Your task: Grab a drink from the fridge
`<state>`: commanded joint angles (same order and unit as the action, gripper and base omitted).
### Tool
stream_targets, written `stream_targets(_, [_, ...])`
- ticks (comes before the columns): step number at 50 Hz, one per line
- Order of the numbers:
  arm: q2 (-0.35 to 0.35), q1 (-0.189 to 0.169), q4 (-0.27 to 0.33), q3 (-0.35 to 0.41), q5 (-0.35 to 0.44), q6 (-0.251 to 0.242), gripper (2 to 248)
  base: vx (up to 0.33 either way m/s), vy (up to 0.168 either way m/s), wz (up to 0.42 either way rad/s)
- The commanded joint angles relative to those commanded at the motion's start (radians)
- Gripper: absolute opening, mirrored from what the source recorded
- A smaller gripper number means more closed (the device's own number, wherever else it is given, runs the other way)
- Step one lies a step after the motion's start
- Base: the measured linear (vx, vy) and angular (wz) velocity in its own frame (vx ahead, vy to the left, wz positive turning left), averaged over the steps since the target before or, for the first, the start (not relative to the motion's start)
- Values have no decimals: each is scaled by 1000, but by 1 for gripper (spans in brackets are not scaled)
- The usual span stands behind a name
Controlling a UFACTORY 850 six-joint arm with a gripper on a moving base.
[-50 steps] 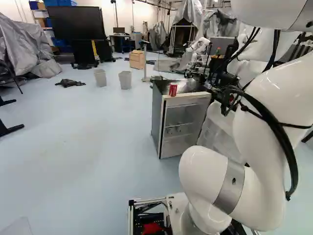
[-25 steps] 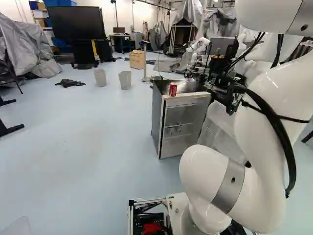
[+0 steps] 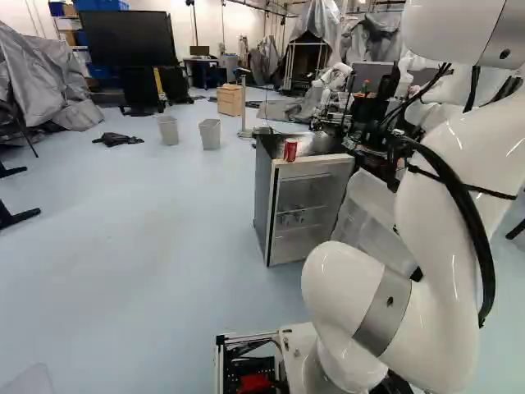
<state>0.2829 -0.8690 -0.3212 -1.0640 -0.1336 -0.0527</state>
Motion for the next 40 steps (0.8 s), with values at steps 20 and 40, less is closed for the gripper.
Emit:
stream_targets(20, [65,-37,0,-79,-61,0,247,0,0,0])
stream_targets(40, [77,-45,0,-94,-127,0,247,0,0,0])
